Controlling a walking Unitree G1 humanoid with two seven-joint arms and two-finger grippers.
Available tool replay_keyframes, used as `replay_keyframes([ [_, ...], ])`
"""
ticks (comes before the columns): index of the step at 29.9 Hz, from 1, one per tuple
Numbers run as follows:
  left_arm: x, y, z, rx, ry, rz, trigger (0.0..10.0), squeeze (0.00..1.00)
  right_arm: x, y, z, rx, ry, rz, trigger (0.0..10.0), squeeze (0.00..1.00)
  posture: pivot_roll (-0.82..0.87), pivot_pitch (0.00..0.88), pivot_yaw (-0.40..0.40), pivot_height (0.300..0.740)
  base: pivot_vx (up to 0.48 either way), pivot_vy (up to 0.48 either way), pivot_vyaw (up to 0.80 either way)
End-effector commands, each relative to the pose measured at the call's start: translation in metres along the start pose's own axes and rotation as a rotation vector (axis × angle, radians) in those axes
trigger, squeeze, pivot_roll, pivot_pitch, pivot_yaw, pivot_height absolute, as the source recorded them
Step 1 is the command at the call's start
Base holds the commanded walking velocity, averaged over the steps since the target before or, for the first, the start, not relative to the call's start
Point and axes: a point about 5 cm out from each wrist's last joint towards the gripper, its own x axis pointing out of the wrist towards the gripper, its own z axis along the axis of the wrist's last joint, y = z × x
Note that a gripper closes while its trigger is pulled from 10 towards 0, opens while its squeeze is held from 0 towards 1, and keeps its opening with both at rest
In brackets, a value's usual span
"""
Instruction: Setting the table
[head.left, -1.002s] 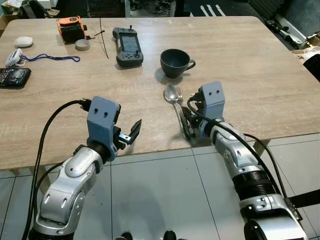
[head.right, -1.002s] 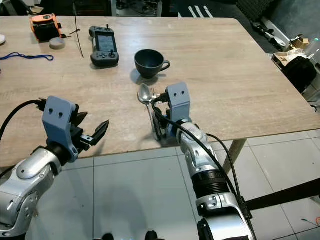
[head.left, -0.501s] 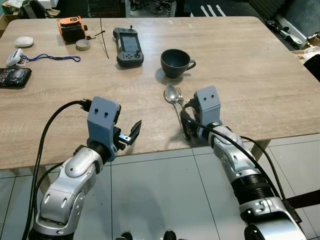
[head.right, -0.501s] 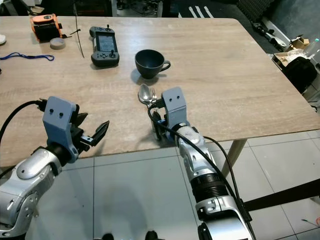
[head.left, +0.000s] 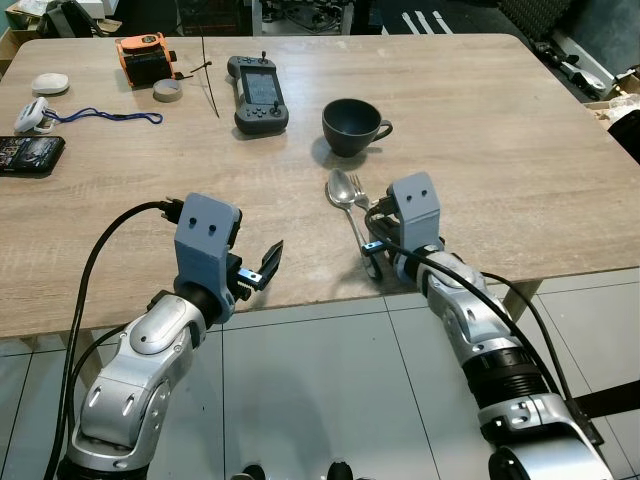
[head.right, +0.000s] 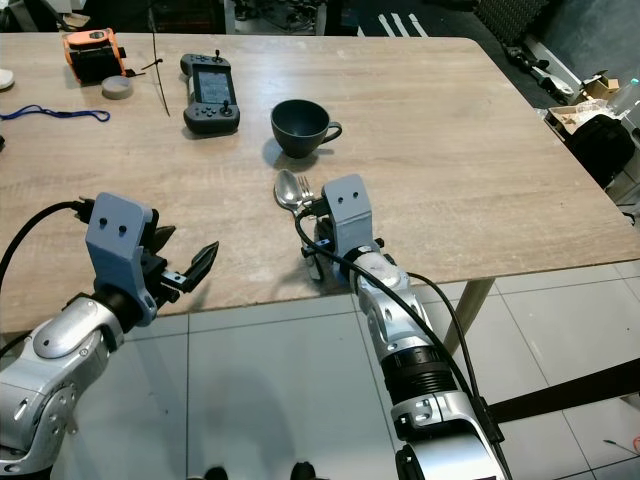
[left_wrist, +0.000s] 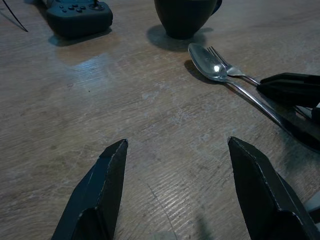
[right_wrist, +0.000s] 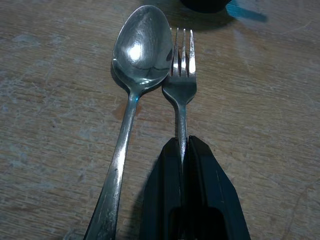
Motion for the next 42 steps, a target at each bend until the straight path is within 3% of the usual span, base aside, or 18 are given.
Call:
replay_keyframes([
  [1, -0.004, -0.002, -0.002, -0.004, 0.009, -0.004, 10.0, 0.0, -0.004, -0.002, -0.02, 0.031, 0.077, 0.0, 0.0, 0.0, 0.1, 0.331, 0.012, 0.74, 0.0, 0.0, 0.0],
  [4, -0.003, -0.002, -0.002, -0.005, 0.008, -0.004, 10.0, 0.0, -0.004, -0.001, -0.01, 0.042, 0.021, 0.016, 0.0, 0.0, 0.1, 0.329, 0.011, 0.74, 0.0, 0.0, 0.0],
  [5, -0.003, -0.002, -0.002, -0.005, 0.007, -0.004, 10.0, 0.0, -0.004, -0.001, -0.004, 0.046, -0.006, 0.015, 4.0, 0.0, 0.1, 0.328, 0.011, 0.74, 0.0, 0.0, 0.0],
  [6, -0.003, -0.002, -0.002, -0.005, 0.006, -0.003, 10.0, 0.0, -0.004, 0.0, 0.004, 0.035, -0.022, 0.02, 10.0, 0.0, 0.1, 0.326, 0.01, 0.74, 0.0, 0.0, 0.0],
  [12, -0.003, -0.003, -0.002, -0.005, 0.004, -0.005, 10.0, 0.0, -0.002, -0.003, 0.003, -0.035, 0.064, 0.047, 10.0, 0.0, 0.09, 0.322, 0.001, 0.74, 0.0, 0.0, 0.0],
  [13, -0.003, -0.003, -0.002, -0.005, 0.004, -0.004, 10.0, 0.0, -0.002, -0.005, 0.0, -0.041, 0.085, 0.049, 10.0, 1.0, 0.09, 0.319, -0.005, 0.74, 0.0, 0.0, 0.0],
  [23, -0.004, -0.004, -0.003, -0.01, 0.002, 0.004, 10.0, 0.0, -0.005, -0.008, -0.011, -0.007, 0.163, 0.067, 10.0, 1.0, 0.08, 0.315, -0.021, 0.74, 0.0, 0.0, 0.0],
  [24, -0.004, -0.004, -0.003, -0.011, 0.001, 0.005, 10.0, 0.0, -0.005, -0.008, -0.012, -0.002, 0.178, 0.068, 10.0, 0.0, 0.08, 0.314, -0.024, 0.74, 0.0, 0.0, 0.0],
  [27, -0.005, -0.004, -0.004, -0.013, 0.0, 0.007, 10.0, 0.0, -0.006, -0.008, -0.015, 0.003, 0.21, 0.084, 10.0, 0.0, 0.08, 0.315, -0.031, 0.74, 0.0, 0.0, 0.0],
  [28, -0.005, -0.005, -0.004, -0.013, 0.0, 0.008, 10.0, 0.0, -0.007, -0.008, -0.016, 0.002, 0.22, 0.094, 8.3, 0.0, 0.08, 0.315, -0.032, 0.74, 0.0, 0.0, 0.0],
  [30, -0.005, -0.005, -0.004, -0.014, 0.001, 0.01, 10.0, 0.0, -0.01, -0.005, -0.02, 0.012, 0.243, 0.117, 2.3, 0.0, 0.07, 0.316, -0.034, 0.74, 0.0, 0.0, 0.0],
  [31, -0.005, -0.005, -0.004, -0.014, 0.001, 0.01, 10.0, 0.0, -0.01, -0.005, -0.02, 0.012, 0.243, 0.117, 2.3, 0.0, 0.07, 0.316, -0.034, 0.74, 0.0, 0.0, 0.0],
  [32, -0.006, -0.005, -0.005, -0.015, 0.002, 0.011, 10.0, 0.0, -0.011, -0.004, -0.022, 0.022, 0.254, 0.128, 0.0, 0.0, 0.07, 0.317, -0.034, 0.74, 0.0, 0.0, 0.0],
  [42, -0.006, -0.003, -0.004, -0.014, 0.002, 0.014, 10.0, 0.0, -0.014, 0.007, -0.032, 0.092, 0.279, 0.15, 0.0, 0.0, 0.08, 0.324, -0.023, 0.74, 0.0, 0.0, 0.0],
])
